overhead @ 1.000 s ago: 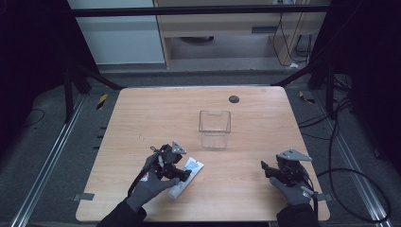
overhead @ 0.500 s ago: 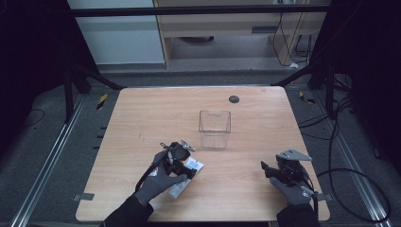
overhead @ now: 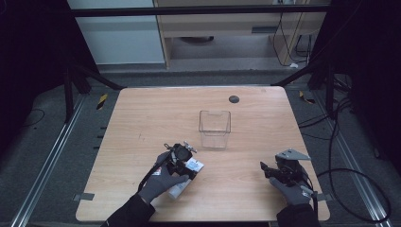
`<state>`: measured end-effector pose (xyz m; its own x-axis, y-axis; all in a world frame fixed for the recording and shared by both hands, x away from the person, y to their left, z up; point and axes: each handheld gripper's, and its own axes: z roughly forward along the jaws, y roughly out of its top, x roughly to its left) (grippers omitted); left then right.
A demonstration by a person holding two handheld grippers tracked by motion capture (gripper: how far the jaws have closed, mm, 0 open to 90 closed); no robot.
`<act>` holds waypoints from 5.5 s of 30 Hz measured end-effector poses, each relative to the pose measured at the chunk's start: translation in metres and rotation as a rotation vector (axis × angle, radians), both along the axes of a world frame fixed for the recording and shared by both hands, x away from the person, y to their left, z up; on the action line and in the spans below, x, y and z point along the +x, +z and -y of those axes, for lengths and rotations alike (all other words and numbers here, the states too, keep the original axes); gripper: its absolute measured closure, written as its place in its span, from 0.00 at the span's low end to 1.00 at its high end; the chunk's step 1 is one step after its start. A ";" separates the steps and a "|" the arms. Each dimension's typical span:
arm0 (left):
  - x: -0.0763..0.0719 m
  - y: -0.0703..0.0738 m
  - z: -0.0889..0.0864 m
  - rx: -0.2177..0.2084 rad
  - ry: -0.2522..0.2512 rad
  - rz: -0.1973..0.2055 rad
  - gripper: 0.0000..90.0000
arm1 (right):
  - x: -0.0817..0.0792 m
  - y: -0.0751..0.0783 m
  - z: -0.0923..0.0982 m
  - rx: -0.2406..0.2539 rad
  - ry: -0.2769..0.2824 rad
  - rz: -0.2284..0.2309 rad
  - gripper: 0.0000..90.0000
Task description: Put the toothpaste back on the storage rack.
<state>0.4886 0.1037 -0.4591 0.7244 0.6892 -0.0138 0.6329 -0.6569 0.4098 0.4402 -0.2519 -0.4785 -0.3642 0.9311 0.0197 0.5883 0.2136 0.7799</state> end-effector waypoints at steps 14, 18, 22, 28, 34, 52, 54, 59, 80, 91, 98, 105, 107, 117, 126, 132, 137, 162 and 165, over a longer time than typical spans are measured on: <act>0.004 -0.011 0.003 0.014 0.006 -0.028 0.36 | 0.001 -0.001 0.000 -0.008 0.006 -0.001 0.37; 0.003 -0.014 0.004 0.007 0.023 -0.030 0.36 | 0.001 -0.001 0.000 -0.009 0.006 -0.002 0.37; 0.001 -0.013 0.005 0.012 0.027 -0.036 0.41 | 0.001 -0.001 0.000 -0.009 0.005 -0.002 0.37; 0.000 -0.011 0.005 0.004 0.034 -0.044 0.49 | 0.001 -0.001 0.000 -0.011 0.002 -0.002 0.38; -0.002 -0.003 0.000 -0.005 0.029 -0.054 0.63 | 0.001 -0.001 0.001 -0.012 0.003 -0.007 0.38; -0.014 0.026 -0.020 -0.098 0.007 -0.002 0.80 | 0.000 0.000 0.001 -0.006 -0.001 -0.011 0.38; -0.016 0.035 -0.025 -0.122 0.014 0.022 0.80 | 0.000 -0.001 0.002 -0.009 0.000 -0.010 0.38; -0.020 0.055 -0.036 -0.189 0.040 0.098 0.81 | 0.000 0.000 0.001 -0.005 -0.002 -0.006 0.38; 0.009 0.104 -0.037 -0.398 0.180 0.397 0.80 | 0.000 -0.002 0.001 -0.009 -0.017 0.011 0.37; 0.030 0.121 -0.015 -0.502 0.201 0.485 0.80 | 0.001 -0.002 0.002 -0.006 -0.018 0.016 0.36; 0.044 0.130 0.000 -0.531 0.214 0.509 0.80 | 0.001 -0.002 0.002 -0.001 -0.024 0.019 0.36; 0.058 0.135 0.017 -0.556 0.216 0.527 0.80 | 0.001 -0.002 0.002 0.001 -0.027 0.023 0.36; 0.062 0.135 0.022 -0.569 0.220 0.540 0.80 | 0.001 -0.002 0.003 -0.001 -0.028 0.028 0.36; 0.082 0.126 0.044 -0.592 0.217 0.544 0.80 | 0.000 -0.003 0.002 0.000 -0.024 0.031 0.36; 0.093 0.113 0.054 -0.593 0.232 0.565 0.80 | 0.001 -0.004 0.002 -0.005 -0.023 0.034 0.36; 0.096 0.103 0.060 -0.580 0.233 0.568 0.80 | 0.000 -0.005 0.002 -0.003 -0.026 0.032 0.36; 0.097 0.093 0.064 -0.568 0.246 0.576 0.80 | 0.001 -0.005 0.002 -0.008 -0.024 0.034 0.36; 0.098 0.048 0.065 -0.535 0.251 0.518 0.80 | 0.001 -0.006 0.001 -0.012 -0.018 0.033 0.36; 0.097 0.044 0.064 -0.534 0.245 0.514 0.79 | 0.001 -0.006 0.001 -0.013 -0.017 0.033 0.36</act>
